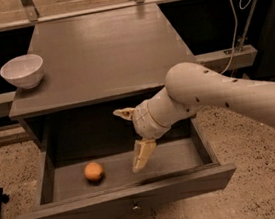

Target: Pick orange from top drawer and place on counter

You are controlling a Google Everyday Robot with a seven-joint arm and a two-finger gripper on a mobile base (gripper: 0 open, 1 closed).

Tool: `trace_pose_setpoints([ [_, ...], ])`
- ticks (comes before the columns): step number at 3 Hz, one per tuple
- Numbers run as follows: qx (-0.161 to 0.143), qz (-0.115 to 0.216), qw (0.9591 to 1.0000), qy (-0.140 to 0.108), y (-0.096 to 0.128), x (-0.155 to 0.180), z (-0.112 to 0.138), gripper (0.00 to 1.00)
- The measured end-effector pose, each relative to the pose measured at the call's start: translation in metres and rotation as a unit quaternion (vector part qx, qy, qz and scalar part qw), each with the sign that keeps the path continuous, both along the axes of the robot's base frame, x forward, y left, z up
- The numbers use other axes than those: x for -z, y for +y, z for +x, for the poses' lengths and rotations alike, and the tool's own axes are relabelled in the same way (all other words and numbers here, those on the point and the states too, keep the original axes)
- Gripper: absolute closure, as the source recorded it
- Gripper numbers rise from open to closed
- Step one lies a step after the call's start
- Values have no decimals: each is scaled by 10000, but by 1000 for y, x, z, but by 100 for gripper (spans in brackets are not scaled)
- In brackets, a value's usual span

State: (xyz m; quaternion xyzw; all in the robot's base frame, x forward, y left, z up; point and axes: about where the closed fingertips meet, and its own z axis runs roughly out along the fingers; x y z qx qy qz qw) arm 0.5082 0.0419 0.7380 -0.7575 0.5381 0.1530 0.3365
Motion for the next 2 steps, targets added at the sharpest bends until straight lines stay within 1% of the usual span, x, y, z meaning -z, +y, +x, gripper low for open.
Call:
trace_pose_setpoints([
  [1,-191,83,9997,-121,3,4,0,0],
  [2,225,90,9995,189,12,24,8,0],
])
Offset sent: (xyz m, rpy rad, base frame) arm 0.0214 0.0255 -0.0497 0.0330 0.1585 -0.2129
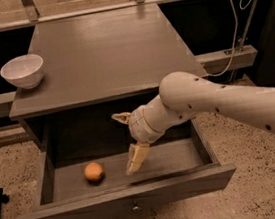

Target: Pick orange from top drawer and place on counter

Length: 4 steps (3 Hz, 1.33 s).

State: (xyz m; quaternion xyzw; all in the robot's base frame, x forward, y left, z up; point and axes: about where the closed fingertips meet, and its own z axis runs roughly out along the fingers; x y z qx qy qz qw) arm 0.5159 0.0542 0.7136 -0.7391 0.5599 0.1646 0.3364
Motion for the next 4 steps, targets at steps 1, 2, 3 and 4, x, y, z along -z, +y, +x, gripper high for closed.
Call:
trace_pose_setpoints([
  [1,355,207,9984,395,19,22,10,0],
  [2,420,612,9949,686,47,42,15,0],
  [3,247,996,9919,744,78,59,15,6],
  [4,110,1097,9909,779,100,75,11,18],
])
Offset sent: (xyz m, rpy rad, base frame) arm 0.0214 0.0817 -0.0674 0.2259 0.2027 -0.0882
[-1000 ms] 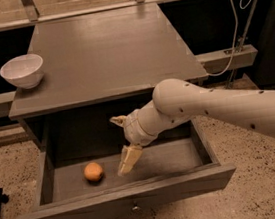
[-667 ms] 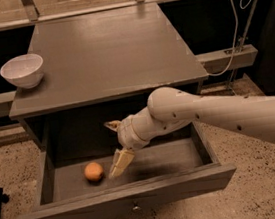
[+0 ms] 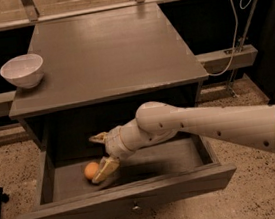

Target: Pick orange from top drawer and place on counter

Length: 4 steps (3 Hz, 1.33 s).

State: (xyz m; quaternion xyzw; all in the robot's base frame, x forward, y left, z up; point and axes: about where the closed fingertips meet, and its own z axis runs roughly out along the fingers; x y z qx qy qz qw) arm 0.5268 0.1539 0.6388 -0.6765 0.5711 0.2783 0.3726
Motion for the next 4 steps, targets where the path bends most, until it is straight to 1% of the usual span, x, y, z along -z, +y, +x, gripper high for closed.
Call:
trace_pose_setpoints([
  [1,-57,-8,9999,140,8,17,-7,18],
  [2,-89,59,9995,310,11,29,-15,34],
  [3,-142,105,9991,396,13,30,-20,57],
  [4,-85,282,9994,198,4,3,-17,81],
])
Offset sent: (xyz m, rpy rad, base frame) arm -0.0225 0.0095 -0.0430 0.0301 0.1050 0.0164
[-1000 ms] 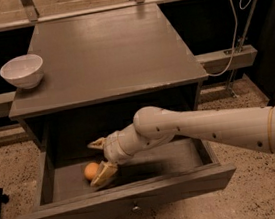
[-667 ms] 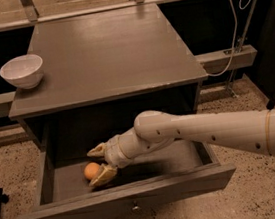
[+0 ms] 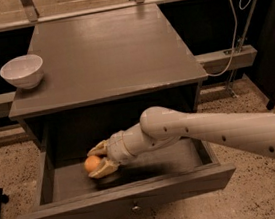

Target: Pick orange from top drawer and place on counter

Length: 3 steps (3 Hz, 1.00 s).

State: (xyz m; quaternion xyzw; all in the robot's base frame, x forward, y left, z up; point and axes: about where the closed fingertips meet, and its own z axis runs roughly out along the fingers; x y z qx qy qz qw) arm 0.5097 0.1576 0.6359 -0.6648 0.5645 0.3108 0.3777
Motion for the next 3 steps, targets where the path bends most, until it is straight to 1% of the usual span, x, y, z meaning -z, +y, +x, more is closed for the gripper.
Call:
trace_pose_setpoints([
  [1,7,148,9982,-590,-27,-71,1,100],
  [2,-16,64,9931,-1173,-63,-161,8,100],
  [3,119,2,9918,-1275,-100,-224,32,100],
])
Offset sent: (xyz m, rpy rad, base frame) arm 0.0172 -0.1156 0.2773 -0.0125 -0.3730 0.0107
